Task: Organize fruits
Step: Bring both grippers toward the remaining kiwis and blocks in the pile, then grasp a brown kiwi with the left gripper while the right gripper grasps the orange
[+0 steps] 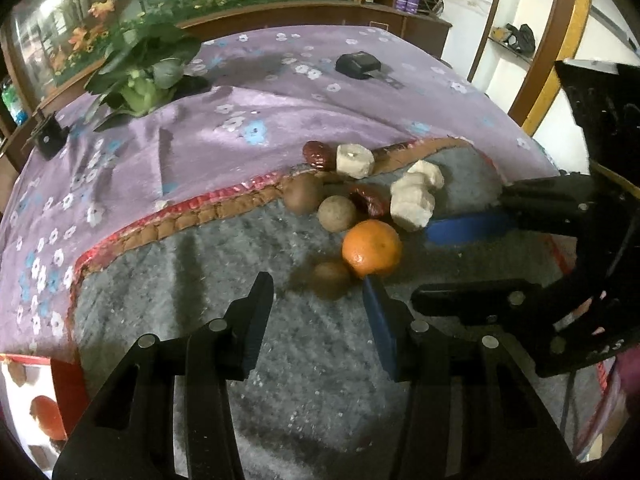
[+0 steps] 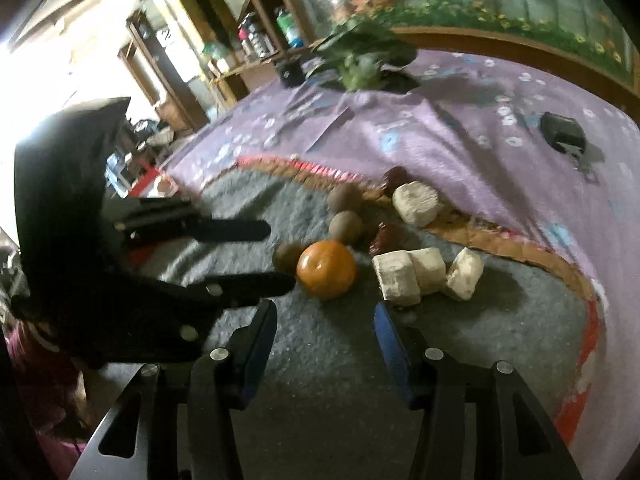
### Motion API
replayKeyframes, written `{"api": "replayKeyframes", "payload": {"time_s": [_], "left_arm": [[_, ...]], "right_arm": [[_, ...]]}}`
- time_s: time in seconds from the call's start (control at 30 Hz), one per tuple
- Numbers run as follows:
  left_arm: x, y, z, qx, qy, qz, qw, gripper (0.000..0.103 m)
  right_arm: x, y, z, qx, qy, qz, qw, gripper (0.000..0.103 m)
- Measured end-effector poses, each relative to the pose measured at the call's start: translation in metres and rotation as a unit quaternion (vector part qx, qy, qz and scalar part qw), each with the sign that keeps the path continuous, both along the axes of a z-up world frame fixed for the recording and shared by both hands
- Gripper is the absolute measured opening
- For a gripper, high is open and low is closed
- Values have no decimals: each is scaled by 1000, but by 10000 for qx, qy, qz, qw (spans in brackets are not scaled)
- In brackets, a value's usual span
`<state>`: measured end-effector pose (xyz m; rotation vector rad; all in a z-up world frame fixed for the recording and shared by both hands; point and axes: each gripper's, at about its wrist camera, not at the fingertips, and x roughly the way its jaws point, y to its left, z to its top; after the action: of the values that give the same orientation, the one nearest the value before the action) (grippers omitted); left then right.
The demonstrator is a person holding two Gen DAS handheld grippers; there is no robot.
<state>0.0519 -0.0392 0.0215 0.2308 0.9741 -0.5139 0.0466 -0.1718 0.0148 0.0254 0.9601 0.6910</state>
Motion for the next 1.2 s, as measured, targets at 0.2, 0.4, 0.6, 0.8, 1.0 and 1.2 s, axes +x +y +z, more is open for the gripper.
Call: {"api": "replayKeyframes", "payload": {"time_s": [0.2, 0.4, 0.6, 0.8, 1.0, 1.2], "left_arm": [[-3, -6, 0, 101, -59, -187, 9998, 46], [-3, 1, -6, 69, 83, -381, 9992, 46], [2, -9, -8, 161, 80, -674, 9976, 46], [6, -10, -8, 147, 82, -752, 9970, 29], [2, -4, -6, 175, -45, -442, 9989, 20], [-16, 21, 5, 141, -253, 228, 9993, 20]], "right_arm": [[-16, -4, 1, -367, -98, -196, 9991, 50], [-28, -8, 4, -199, -80, -245, 9995, 50], [-36, -5, 5, -259, -124, -212, 9994, 50], [-41, -4, 9, -222, -219, -206, 9993, 50], [-39, 4, 5, -247, -172, -190, 9994, 50], [-29, 23, 5, -258, -194, -205, 9993, 50]]}}
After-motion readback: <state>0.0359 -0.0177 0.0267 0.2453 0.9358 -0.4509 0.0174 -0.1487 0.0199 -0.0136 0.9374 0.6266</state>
